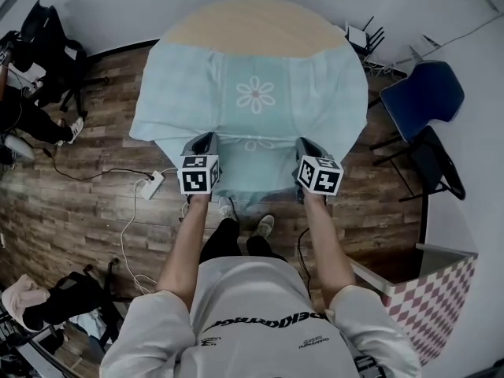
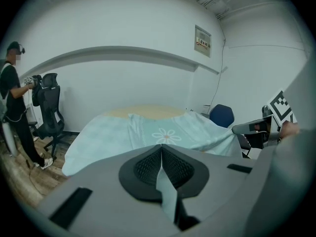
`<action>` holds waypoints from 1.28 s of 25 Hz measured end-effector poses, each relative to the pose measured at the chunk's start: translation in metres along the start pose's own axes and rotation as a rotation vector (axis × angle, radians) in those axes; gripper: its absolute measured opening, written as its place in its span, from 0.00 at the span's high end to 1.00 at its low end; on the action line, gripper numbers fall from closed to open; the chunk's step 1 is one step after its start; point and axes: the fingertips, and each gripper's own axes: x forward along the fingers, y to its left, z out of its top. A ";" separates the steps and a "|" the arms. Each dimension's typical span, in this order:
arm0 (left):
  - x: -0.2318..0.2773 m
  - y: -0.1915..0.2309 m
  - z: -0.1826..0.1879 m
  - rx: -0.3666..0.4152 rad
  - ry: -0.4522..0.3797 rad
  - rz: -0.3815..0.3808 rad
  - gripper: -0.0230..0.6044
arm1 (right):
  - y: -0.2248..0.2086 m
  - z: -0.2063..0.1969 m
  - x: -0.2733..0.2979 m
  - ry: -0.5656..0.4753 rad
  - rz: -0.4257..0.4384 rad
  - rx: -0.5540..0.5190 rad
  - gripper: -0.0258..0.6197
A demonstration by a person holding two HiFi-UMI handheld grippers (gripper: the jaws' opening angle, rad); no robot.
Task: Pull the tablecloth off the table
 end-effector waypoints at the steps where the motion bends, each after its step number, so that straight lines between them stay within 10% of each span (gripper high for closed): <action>1: -0.006 -0.002 0.000 0.005 -0.006 0.001 0.94 | 0.002 -0.001 -0.006 -0.006 0.004 -0.001 0.91; 32: -0.182 -0.092 -0.008 0.085 -0.219 0.015 0.94 | 0.027 -0.031 -0.180 -0.170 0.123 -0.053 0.91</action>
